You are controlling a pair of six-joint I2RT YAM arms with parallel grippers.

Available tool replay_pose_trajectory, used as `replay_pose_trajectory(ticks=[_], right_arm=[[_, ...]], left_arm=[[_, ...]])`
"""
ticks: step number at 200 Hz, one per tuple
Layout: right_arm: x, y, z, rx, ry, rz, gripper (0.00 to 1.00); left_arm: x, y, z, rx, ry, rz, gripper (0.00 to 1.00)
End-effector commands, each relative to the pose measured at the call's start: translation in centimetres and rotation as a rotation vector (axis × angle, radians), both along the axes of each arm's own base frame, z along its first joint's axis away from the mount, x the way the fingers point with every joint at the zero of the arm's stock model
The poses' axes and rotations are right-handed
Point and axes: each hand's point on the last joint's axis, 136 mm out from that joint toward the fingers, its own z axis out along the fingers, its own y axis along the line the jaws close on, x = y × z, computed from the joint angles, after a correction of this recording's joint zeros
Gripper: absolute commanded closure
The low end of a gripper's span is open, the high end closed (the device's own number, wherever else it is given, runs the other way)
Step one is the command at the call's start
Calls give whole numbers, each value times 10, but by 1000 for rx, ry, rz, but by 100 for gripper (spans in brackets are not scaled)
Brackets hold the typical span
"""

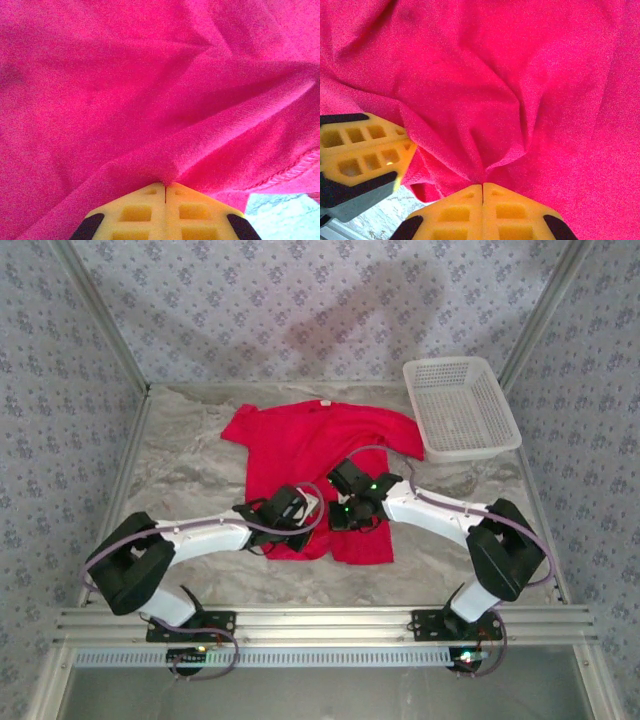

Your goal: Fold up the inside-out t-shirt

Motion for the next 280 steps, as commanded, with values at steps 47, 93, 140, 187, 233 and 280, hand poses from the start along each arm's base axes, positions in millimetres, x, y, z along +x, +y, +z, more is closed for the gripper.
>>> replay_pose_trajectory(ticks=[47,93,140,187,233,280], right_arm=[[10,-17,3,-61,-38,-3,81],[6,-26,23,-125,-95,-15,39],[-17,1,43,21,-224,62,18],[-23,22,48,71,-281,83,18],[4,1,15,-105,-304,3,28],[17,-51,2,-248,-342,-159,56]], left_arm=[[11,0,108,-128,-118,56,100],[14,0,125,-181,-110,66,100],[24,11,133,-206,-73,120,100],[28,15,135,-211,-58,130,100],[28,19,143,-233,-50,141,100],[27,27,153,-264,-56,154,100]])
